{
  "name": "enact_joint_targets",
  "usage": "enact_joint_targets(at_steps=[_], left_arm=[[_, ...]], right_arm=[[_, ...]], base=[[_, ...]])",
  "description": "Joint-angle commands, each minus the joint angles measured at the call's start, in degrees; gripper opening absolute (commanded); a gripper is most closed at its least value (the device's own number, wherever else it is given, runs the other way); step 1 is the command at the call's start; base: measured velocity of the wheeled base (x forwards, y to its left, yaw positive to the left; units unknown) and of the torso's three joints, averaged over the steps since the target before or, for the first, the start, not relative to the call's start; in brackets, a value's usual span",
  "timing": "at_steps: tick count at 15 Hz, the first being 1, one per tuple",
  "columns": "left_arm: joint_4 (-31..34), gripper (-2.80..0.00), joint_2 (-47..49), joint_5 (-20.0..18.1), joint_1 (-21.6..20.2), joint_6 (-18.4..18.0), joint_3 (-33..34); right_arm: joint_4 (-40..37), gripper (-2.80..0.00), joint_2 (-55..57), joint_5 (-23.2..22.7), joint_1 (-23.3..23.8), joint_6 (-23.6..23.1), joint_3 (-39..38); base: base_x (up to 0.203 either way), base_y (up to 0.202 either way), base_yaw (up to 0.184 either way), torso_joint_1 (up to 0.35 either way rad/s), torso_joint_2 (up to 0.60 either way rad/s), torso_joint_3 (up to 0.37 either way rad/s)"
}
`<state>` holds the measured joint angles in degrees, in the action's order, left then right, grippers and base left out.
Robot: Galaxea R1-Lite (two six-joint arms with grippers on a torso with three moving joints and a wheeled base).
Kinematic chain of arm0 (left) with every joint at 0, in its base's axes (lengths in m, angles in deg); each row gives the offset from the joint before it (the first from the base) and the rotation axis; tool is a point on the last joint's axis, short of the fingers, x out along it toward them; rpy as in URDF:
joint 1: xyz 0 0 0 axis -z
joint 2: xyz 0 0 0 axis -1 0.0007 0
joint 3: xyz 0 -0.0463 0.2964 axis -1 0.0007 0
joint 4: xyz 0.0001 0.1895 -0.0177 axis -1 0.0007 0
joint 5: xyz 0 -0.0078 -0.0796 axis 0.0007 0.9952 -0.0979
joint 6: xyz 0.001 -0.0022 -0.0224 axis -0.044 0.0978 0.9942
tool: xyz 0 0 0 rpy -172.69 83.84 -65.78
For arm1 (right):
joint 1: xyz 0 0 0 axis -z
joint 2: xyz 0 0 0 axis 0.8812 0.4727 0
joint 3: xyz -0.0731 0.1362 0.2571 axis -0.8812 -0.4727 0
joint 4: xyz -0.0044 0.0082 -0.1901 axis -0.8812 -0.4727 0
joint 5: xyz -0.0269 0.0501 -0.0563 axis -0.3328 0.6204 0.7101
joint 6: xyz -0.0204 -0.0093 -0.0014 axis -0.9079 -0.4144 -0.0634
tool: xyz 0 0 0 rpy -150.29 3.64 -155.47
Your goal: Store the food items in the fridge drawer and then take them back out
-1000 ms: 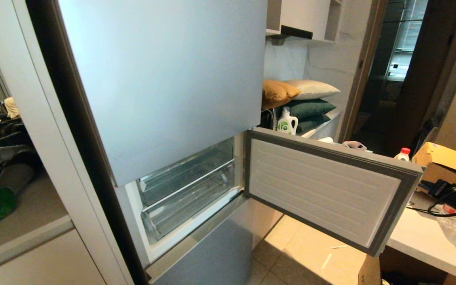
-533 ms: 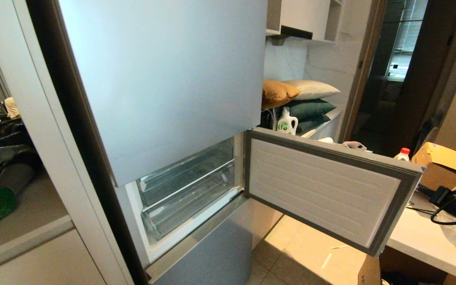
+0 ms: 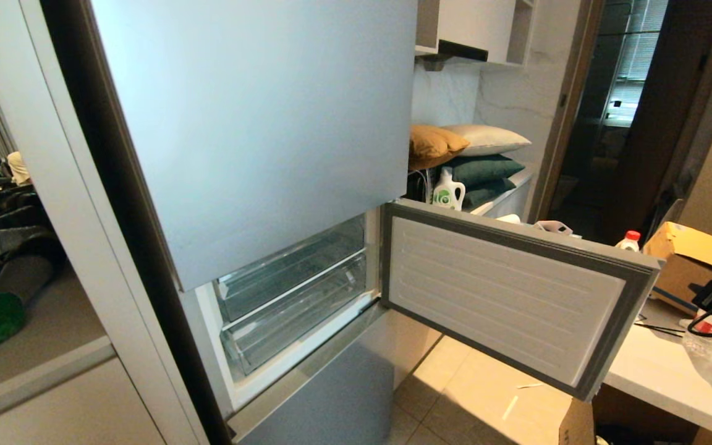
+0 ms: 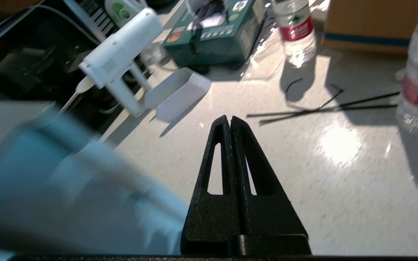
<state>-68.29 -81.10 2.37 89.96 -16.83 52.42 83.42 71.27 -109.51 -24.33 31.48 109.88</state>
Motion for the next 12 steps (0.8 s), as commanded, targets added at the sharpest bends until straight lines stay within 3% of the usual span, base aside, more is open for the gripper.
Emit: enact_joint_targets(at_steps=[1, 4, 8, 12], left_arm=[[0.0, -2.8, 0.0, 0.0, 0.0, 0.0, 0.6], [0.0, -2.8, 0.0, 0.0, 0.0, 0.0, 0.6], [0.0, -2.8, 0.0, 0.0, 0.0, 0.0, 0.6], [0.0, -2.8, 0.0, 0.0, 0.0, 0.0, 0.6]], right_arm=[[0.4, -2.8, 6.0, -0.1, 0.0, 0.0, 5.6], [0.4, -2.8, 10.0, -1.2, -0.1, 0.3, 10.9], [0.4, -2.8, 9.8, -11.6, 0.0, 0.3, 9.8], [0.4, -2.8, 9.9, -12.2, -1.0, 0.3, 10.5]], base=[[0.0, 0.0, 0.0, 0.0, 0.0, 0.0], [0.0, 0.0, 0.0, 0.0, 0.0, 0.0], [0.0, 0.0, 0.0, 0.0, 0.0, 0.0], [0.0, 0.0, 0.0, 0.0, 0.0, 0.0]])
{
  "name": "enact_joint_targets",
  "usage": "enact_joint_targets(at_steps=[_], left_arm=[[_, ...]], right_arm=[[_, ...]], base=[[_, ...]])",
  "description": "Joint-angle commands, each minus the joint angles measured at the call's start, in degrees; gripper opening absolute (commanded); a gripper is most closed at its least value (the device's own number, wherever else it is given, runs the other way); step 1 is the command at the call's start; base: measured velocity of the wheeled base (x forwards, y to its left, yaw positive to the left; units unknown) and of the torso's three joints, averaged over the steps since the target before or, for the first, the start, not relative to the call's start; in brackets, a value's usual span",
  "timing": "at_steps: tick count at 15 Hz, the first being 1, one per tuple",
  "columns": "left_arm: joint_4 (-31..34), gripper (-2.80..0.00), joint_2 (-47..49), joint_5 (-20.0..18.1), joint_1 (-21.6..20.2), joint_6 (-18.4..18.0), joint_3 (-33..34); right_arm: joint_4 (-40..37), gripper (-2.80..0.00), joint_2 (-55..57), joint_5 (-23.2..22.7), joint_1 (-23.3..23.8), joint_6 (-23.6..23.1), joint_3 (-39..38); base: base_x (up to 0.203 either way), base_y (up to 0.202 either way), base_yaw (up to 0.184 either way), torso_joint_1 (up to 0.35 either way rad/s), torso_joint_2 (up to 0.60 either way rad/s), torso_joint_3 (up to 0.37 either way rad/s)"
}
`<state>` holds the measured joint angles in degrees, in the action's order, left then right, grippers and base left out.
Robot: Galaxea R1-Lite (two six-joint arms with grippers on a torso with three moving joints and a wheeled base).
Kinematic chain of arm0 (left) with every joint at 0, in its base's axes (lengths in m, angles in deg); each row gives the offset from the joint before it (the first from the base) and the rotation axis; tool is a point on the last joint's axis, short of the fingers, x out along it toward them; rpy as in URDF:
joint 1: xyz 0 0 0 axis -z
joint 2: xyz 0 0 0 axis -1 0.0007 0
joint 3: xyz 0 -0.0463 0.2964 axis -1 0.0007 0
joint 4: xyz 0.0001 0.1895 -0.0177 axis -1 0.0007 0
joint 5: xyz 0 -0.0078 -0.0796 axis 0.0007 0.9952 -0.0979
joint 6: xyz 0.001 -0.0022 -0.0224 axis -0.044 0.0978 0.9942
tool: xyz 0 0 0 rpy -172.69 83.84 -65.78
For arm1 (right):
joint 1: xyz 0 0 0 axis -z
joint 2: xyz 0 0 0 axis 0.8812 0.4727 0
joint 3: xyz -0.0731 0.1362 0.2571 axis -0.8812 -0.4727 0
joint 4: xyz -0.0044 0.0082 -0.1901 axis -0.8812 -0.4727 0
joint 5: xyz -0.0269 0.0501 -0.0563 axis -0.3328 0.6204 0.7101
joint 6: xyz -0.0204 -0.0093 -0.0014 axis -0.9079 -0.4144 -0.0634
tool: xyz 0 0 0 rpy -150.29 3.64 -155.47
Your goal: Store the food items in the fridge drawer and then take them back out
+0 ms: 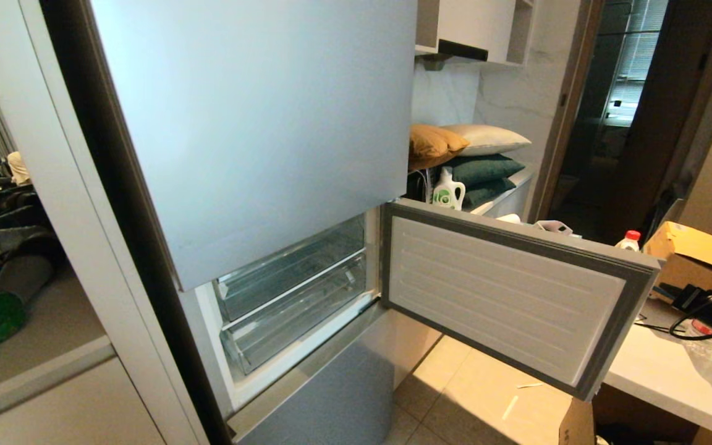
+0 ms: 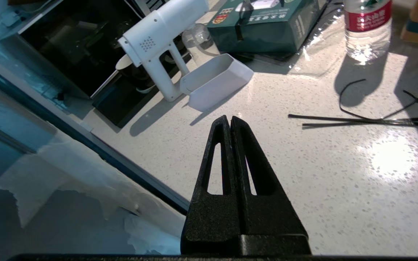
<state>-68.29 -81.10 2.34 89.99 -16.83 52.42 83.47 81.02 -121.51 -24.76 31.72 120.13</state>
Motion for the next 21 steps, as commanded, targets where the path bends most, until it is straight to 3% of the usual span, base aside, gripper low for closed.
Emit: enact_joint_targets(at_steps=[1, 14, 16, 19, 21], left_arm=[[0.0, -2.8, 0.0, 0.0, 0.0, 0.0, 0.6], [0.0, -2.8, 0.0, 0.0, 0.0, 0.0, 0.6], [0.0, -2.8, 0.0, 0.0, 0.0, 0.0, 0.6], [0.0, -2.8, 0.0, 0.0, 0.1, 0.0, 0.6], [0.0, -2.8, 0.0, 0.0, 0.0, 0.0, 0.6]], right_arm=[[0.4, -2.8, 0.2, -0.2, -0.6, 0.1, 0.2], [0.4, -2.8, -3.8, -5.0, -1.2, -0.2, -7.6], [0.9, -2.8, -4.4, -3.5, -0.6, 0.2, -7.6], [3.3, -2.8, -3.1, 4.3, -0.2, 0.5, -6.3], [3.7, -2.8, -2.0, 4.5, -0.3, 0.3, -4.9]], base=[[0.0, 0.0, 0.0, 0.0, 0.0, 0.0], [0.0, 0.0, 0.0, 0.0, 0.0, 0.0], [0.0, 0.0, 0.0, 0.0, 0.0, 0.0], [0.0, 0.0, 0.0, 0.0, 0.0, 0.0], [0.0, 0.0, 0.0, 0.0, 0.0, 0.0]])
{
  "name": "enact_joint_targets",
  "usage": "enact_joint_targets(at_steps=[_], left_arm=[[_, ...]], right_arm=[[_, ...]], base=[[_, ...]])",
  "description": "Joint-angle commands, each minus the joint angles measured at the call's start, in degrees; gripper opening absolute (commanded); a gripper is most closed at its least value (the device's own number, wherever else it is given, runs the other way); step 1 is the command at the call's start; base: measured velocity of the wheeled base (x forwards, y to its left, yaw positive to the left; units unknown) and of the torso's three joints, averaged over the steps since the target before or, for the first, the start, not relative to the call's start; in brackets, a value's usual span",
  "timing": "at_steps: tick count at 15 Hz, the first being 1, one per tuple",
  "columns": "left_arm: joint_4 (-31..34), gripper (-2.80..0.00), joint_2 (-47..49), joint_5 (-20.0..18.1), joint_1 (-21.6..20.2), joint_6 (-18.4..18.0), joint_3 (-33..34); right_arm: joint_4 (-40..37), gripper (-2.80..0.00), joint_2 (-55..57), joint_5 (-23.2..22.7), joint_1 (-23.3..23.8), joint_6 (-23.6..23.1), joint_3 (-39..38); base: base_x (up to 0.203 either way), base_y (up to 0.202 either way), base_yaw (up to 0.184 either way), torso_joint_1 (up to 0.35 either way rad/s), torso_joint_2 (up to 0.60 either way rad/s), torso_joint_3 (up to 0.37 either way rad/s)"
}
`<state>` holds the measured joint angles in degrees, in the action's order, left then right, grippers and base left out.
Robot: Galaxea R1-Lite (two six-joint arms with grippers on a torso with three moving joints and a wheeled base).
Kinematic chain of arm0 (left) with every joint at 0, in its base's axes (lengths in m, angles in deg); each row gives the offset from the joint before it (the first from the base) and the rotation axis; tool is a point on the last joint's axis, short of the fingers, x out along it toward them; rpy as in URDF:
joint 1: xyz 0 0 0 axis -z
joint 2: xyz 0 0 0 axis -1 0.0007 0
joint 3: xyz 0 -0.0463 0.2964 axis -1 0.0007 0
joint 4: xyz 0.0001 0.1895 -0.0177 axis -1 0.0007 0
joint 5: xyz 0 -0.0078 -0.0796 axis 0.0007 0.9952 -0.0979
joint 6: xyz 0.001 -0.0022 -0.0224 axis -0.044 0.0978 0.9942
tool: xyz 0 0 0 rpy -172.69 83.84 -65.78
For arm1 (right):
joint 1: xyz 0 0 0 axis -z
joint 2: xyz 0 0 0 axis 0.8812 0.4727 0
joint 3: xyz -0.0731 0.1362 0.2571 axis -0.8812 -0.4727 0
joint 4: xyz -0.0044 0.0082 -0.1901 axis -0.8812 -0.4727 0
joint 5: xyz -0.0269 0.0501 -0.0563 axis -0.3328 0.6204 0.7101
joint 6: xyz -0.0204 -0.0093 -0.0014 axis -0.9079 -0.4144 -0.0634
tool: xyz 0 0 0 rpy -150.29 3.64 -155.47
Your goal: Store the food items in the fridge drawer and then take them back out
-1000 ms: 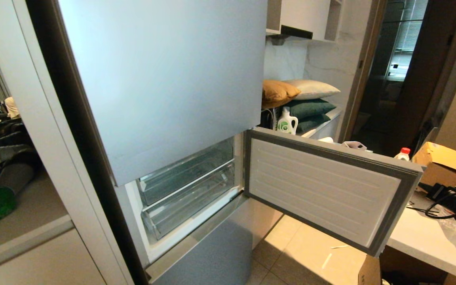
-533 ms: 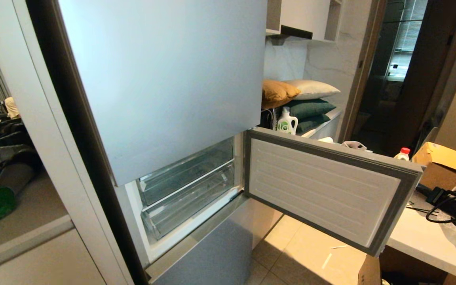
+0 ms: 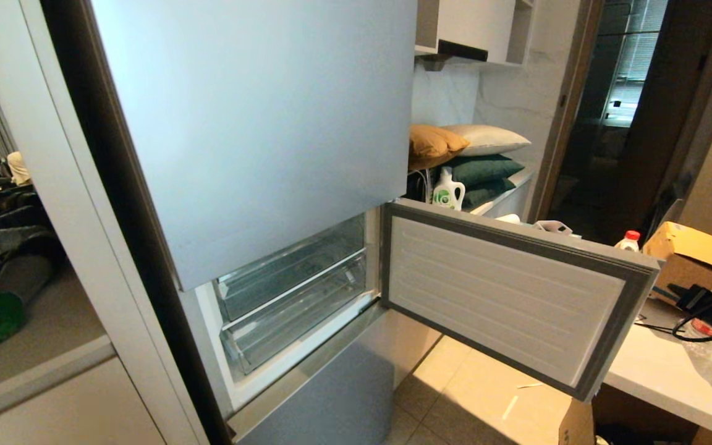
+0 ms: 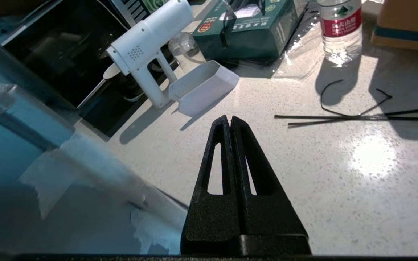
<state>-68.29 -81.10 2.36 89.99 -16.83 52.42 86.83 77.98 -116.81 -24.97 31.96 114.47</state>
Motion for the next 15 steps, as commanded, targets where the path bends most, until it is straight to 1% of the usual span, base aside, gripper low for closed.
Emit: enact_joint_targets(at_steps=[1, 3, 4, 6, 8, 9, 12, 15], left_arm=[[0.0, -2.8, 0.0, 0.0, 0.0, 0.0, 0.6], [0.0, -2.8, 0.0, 0.0, 0.0, 0.0, 0.6], [0.0, -2.8, 0.0, 0.0, 0.1, 0.0, 0.6], [0.0, -2.8, 0.0, 0.0, 0.0, 0.0, 0.6], [0.0, -2.8, 0.0, 0.0, 0.0, 0.0, 0.6], [0.0, -2.8, 0.0, 0.0, 0.0, 0.0, 0.6], [0.0, -2.8, 0.0, 0.0, 0.1, 0.0, 0.6], [0.0, -2.8, 0.0, 0.0, 0.1, 0.0, 0.6]], right_arm=[[0.3, -2.8, 1.3, -0.9, -0.6, 0.0, 0.9], [0.1, -2.8, 2.2, -4.1, -1.4, -0.3, 1.1], [0.1, -2.8, 3.1, -4.9, -1.6, -0.3, 1.8], [0.1, -2.8, 5.4, -4.9, -2.1, -0.3, 4.7], [-0.1, -2.8, 5.7, -5.8, -2.5, -0.4, 4.8], [-0.1, -2.8, 5.6, -7.0, -2.5, -0.3, 4.4], [-0.1, -2.8, 3.8, -9.3, -2.6, -0.4, 0.5], [0.0, -2.8, -0.3, -12.0, -2.8, -0.5, -6.6]], base=[[0.0, 0.0, 0.0, 0.0, 0.0, 0.0], [0.0, 0.0, 0.0, 0.0, 0.0, 0.0], [0.0, 0.0, 0.0, 0.0, 0.0, 0.0], [0.0, 0.0, 0.0, 0.0, 0.0, 0.0], [0.0, 0.0, 0.0, 0.0, 0.0, 0.0], [0.0, 0.0, 0.0, 0.0, 0.0, 0.0], [0.0, 0.0, 0.0, 0.0, 0.0, 0.0], [0.0, 0.0, 0.0, 0.0, 0.0, 0.0]])
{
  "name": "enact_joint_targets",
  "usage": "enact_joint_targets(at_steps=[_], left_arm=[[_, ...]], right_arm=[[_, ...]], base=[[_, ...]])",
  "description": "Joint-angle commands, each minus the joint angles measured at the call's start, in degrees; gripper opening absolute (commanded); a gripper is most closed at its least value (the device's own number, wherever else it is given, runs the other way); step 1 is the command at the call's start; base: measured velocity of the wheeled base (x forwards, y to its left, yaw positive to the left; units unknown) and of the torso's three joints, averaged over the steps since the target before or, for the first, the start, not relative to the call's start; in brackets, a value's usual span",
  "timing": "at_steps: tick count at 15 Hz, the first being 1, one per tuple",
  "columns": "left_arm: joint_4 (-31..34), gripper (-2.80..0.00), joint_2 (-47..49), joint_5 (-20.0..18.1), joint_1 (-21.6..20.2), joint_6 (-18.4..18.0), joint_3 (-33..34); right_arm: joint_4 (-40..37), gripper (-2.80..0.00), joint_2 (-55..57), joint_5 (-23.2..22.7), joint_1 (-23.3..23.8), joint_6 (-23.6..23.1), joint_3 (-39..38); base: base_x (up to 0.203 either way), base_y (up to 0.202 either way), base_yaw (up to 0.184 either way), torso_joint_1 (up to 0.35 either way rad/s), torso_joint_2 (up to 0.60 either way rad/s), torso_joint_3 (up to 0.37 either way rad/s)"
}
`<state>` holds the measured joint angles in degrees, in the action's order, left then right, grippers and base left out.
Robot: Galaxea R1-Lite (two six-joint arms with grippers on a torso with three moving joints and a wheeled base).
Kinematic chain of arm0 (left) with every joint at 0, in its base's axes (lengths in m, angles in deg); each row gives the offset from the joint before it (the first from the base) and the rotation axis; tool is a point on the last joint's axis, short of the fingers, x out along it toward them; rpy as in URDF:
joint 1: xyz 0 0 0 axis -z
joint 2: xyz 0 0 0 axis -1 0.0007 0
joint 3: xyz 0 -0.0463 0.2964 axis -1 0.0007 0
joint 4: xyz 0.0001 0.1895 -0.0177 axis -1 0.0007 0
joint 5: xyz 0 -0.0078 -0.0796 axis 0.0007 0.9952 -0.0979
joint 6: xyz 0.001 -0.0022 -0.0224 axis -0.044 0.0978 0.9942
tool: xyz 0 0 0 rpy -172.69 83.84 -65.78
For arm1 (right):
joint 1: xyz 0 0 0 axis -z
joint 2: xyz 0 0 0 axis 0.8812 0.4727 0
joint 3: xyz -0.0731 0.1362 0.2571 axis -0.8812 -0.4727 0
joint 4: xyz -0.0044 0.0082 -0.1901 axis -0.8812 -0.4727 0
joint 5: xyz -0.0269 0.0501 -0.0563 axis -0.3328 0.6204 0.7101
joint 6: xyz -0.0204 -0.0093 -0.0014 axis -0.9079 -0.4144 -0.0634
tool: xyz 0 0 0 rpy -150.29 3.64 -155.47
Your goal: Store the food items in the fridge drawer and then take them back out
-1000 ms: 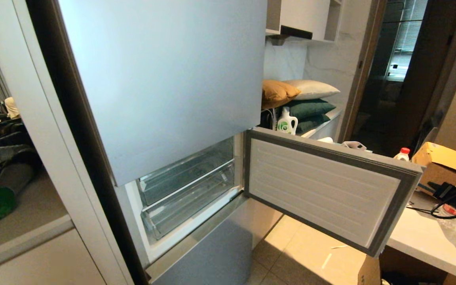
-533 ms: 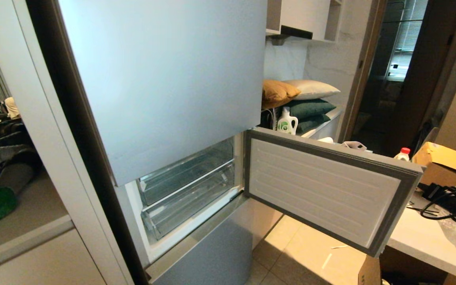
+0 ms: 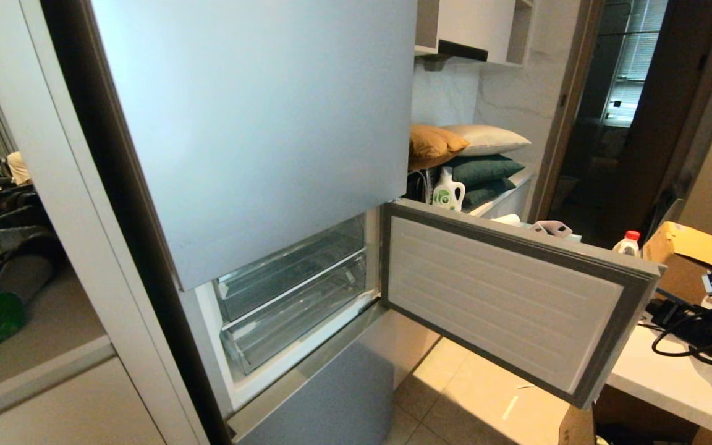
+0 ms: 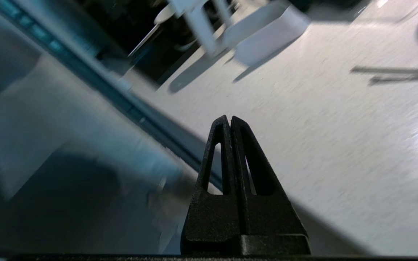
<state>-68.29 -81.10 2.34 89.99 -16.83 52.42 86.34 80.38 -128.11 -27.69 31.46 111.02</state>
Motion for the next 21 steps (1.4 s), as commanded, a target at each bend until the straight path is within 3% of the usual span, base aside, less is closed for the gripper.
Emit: enact_joint_targets(at_steps=[1, 7, 12, 14, 17, 21], left_arm=[[0.0, -2.8, 0.0, 0.0, 0.1, 0.0, 0.6], [0.0, -2.8, 0.0, 0.0, 0.0, 0.0, 0.6], [0.0, -2.8, 0.0, 0.0, 0.0, 0.0, 0.6], [0.0, -2.8, 0.0, 0.0, 0.0, 0.0, 0.6], [0.0, -2.8, 0.0, 0.0, 0.1, 0.0, 0.6], [0.0, -2.8, 0.0, 0.0, 0.1, 0.0, 0.6]], right_arm=[[0.5, -2.8, -3.6, -0.9, -0.1, 0.0, -4.8], [0.7, -2.8, -9.8, -3.1, -1.2, -0.9, -14.5], [0.6, -2.8, -19.5, -10.9, -2.2, -11.8, -30.5], [0.6, -2.8, -22.0, -12.3, -5.9, -14.2, -33.8], [1.8, -2.8, -20.3, -10.7, -10.8, -14.2, -33.8], [15.4, -2.8, -12.6, -6.4, -20.2, -13.2, -36.3]], base=[[0.0, 0.0, 0.0, 0.0, 0.0, 0.0], [0.0, 0.0, 0.0, 0.0, 0.0, 0.0], [0.0, 0.0, 0.0, 0.0, 0.0, 0.0], [0.0, 0.0, 0.0, 0.0, 0.0, 0.0], [0.0, 0.0, 0.0, 0.0, 0.0, 0.0], [0.0, 0.0, 0.0, 0.0, 0.0, 0.0]])
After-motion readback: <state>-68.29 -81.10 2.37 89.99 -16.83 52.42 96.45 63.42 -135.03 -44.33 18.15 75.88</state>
